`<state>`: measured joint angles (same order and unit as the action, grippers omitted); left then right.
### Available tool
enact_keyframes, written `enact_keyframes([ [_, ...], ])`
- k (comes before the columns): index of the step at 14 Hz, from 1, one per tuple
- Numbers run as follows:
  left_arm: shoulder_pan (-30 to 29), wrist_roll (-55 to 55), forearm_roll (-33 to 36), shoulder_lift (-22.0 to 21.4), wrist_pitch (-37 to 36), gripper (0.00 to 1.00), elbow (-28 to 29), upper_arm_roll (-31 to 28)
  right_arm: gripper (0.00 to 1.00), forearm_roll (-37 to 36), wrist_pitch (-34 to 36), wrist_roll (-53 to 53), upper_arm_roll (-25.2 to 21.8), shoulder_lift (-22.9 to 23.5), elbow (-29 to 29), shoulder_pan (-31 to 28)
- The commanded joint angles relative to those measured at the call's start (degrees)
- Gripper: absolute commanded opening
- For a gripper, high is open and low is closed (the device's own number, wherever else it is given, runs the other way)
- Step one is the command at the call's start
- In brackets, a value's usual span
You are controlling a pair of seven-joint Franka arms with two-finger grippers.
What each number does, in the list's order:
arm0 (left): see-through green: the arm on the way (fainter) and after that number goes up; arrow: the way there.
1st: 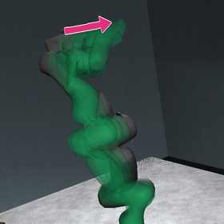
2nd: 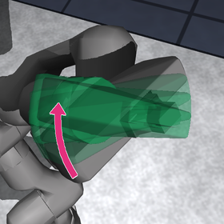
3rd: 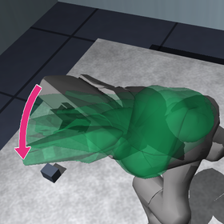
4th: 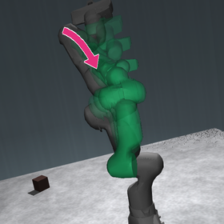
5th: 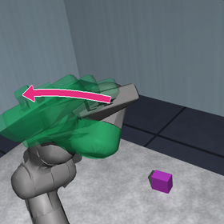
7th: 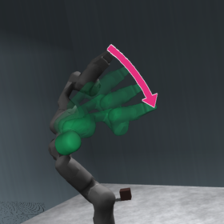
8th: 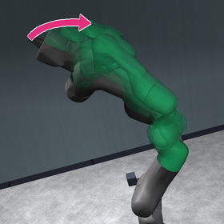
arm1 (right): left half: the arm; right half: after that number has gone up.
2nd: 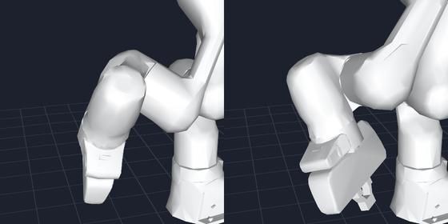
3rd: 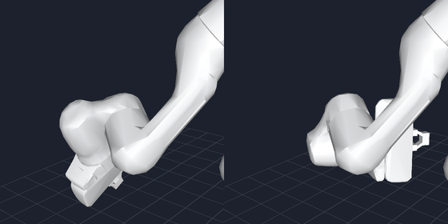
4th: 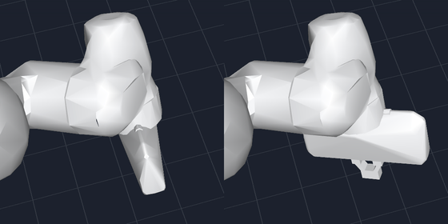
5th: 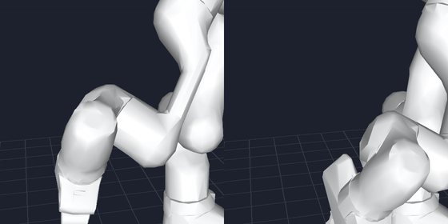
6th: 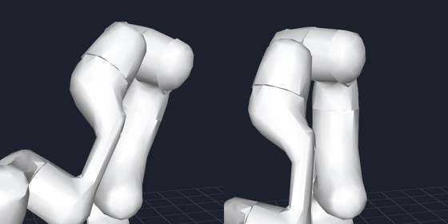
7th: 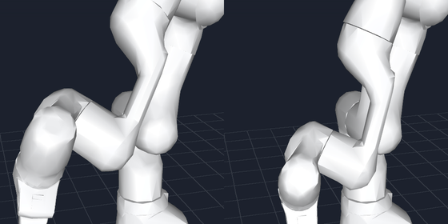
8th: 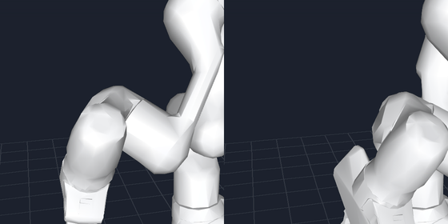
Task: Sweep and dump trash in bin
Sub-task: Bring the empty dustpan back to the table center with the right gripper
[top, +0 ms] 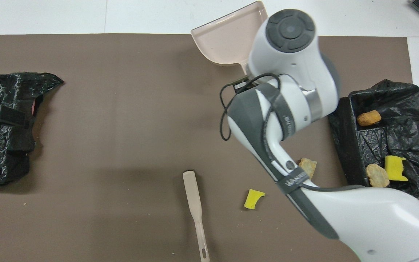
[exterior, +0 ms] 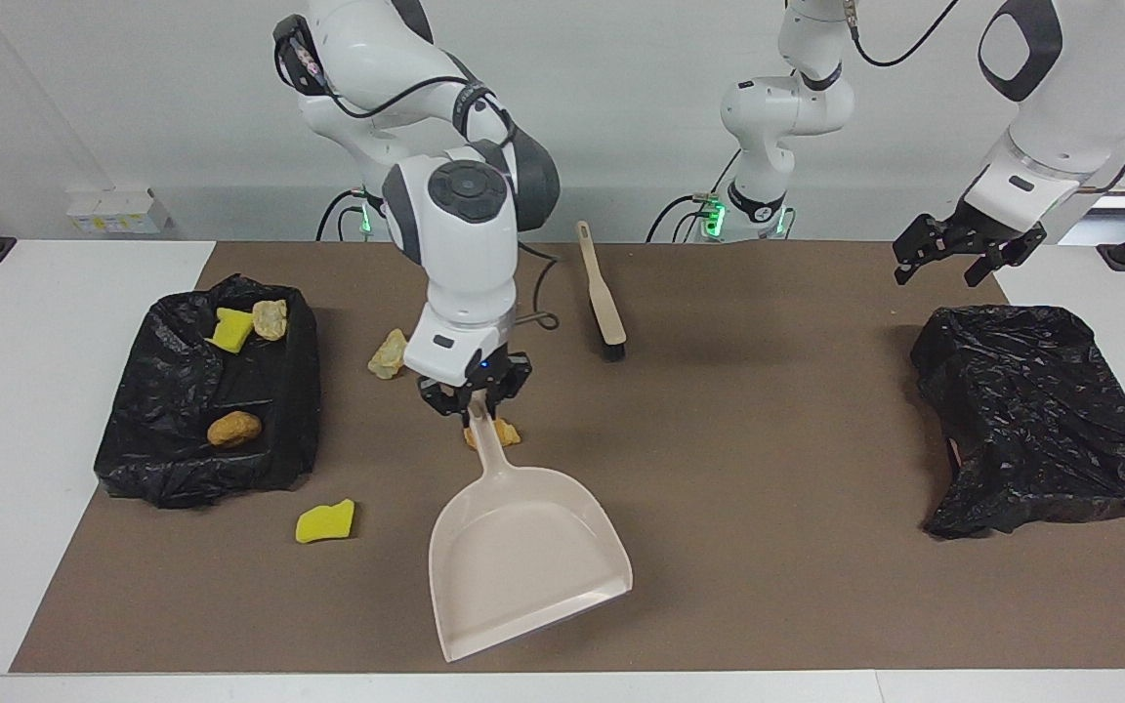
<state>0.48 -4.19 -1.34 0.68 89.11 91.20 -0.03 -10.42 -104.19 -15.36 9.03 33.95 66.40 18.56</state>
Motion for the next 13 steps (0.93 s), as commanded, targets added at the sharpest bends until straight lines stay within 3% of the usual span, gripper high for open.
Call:
enact_keyframes([
  [1, 0.40, 0.68, 0.73, -0.51, -1.04, 1.00, -0.15, -0.23, 0.00, 1.46, -2.33, -11.94, -0.24, 7.60, -7.15, 3.40],
  [5, 0.48, -0.02, 0.82, -0.77, -1.05, 1.00, 0.90, -0.06, 0.00, 2.95, -6.98, -20.22, 1.77, 13.86, -10.41, 5.87],
  [13, 2.15, -0.46, 0.82, -4.55, 0.89, 1.00, 6.97, 0.30, 0.00, 5.50, -8.49, -26.47, 4.59, 15.63, -9.89, 7.81],
])
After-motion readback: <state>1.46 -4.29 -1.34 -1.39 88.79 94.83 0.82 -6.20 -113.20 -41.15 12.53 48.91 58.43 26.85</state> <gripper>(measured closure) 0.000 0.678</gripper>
